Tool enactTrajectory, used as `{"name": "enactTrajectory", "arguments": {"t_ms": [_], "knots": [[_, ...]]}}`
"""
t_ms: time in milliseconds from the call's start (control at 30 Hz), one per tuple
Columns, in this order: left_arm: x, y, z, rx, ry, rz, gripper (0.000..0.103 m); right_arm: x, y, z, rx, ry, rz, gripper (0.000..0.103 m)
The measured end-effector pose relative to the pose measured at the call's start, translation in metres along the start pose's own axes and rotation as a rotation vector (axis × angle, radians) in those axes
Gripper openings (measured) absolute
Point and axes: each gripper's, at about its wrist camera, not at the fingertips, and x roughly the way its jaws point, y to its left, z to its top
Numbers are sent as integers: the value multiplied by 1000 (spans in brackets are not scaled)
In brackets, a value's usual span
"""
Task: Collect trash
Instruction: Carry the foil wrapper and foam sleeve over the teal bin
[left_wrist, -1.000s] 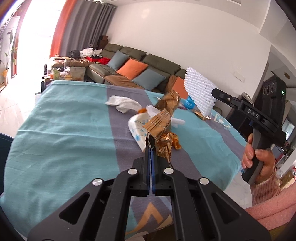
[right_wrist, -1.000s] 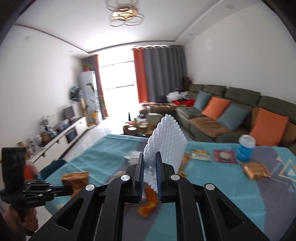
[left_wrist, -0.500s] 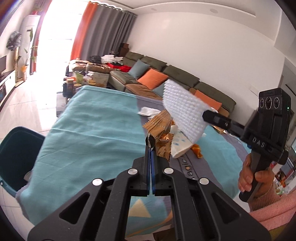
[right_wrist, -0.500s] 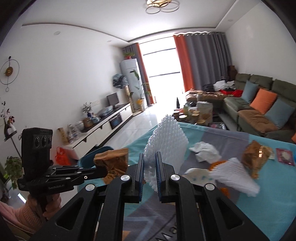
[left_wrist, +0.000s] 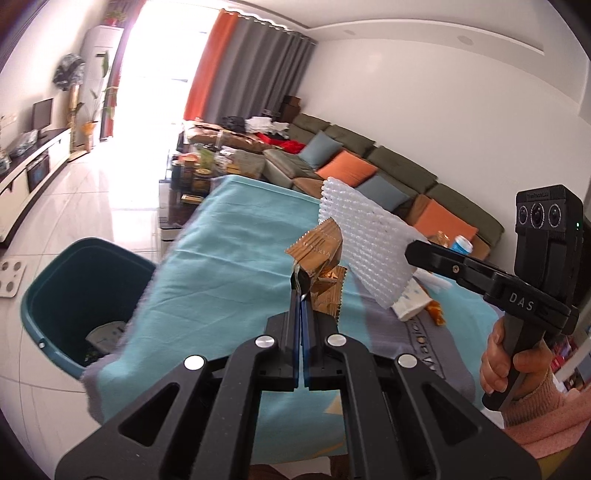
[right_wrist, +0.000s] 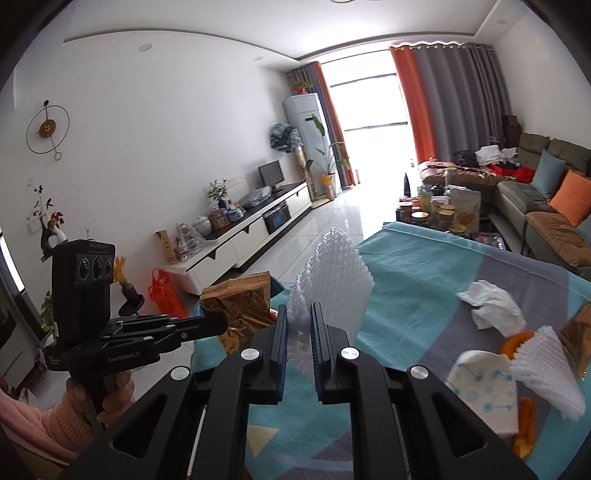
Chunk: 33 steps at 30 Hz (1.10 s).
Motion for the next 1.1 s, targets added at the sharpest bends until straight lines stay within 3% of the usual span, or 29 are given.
{"name": "enactTrajectory", "arguments": {"t_ms": [633,1100], "knots": [[-44,71,7,-118,-66,190,1,82,34,34,-24,100,214,11],[-65,120,8,-189,-79,331,1,142,54,47,-1,179,299,11]]}}
